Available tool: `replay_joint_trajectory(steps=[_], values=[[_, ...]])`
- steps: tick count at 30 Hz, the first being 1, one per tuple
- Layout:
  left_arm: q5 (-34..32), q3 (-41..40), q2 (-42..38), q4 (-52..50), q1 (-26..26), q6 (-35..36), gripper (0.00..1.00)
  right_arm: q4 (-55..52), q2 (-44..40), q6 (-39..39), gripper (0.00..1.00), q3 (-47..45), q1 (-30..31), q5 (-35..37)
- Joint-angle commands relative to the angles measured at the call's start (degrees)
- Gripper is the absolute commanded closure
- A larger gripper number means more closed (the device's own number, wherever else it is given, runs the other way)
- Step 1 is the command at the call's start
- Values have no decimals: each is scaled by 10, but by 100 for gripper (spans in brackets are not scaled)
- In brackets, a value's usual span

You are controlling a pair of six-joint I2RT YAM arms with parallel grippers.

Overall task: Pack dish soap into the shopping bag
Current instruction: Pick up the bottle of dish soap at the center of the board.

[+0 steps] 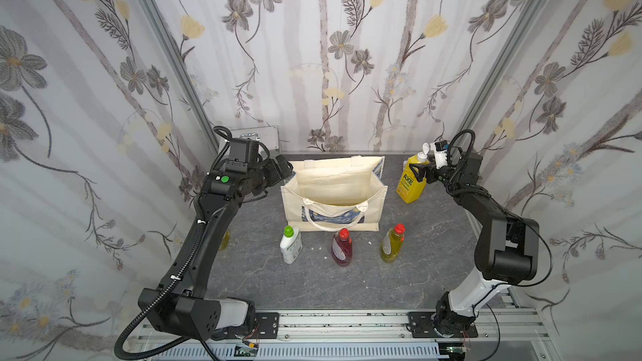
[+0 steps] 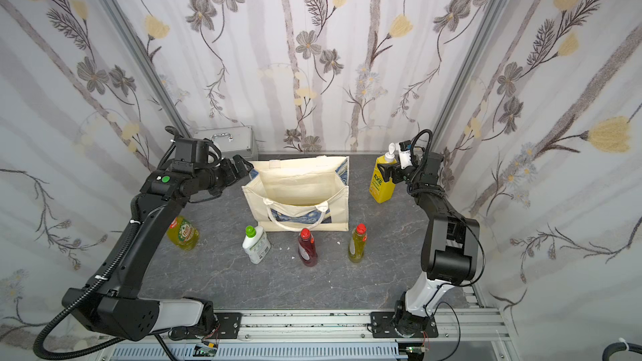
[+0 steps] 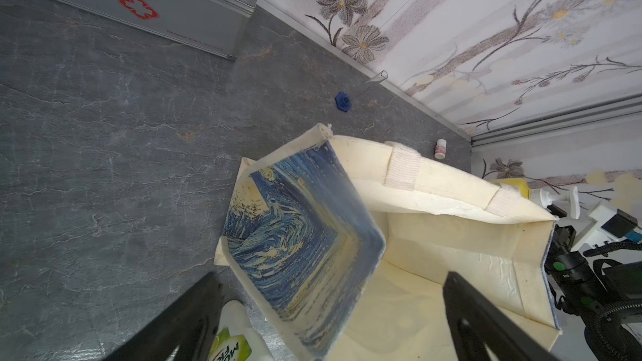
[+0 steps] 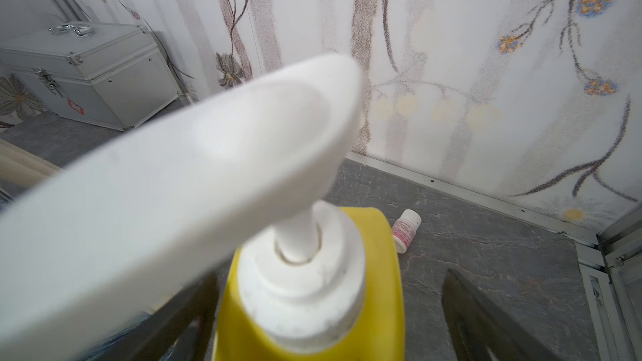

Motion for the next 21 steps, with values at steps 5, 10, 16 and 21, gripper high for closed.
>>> replay_joint_trajectory(steps=[5, 10, 16, 21], values=[[1, 0, 3, 4, 1, -11, 0, 7, 21, -8, 2, 24, 1, -35], [2, 1, 4, 3, 1, -10, 0, -3, 37, -7, 4, 43, 7, -39], [3, 5, 7, 2, 1, -12, 0, -9, 47, -9, 7, 46, 11, -39], [2, 4, 9, 3, 1, -13, 0, -18, 49, -15, 11, 41, 12, -39]])
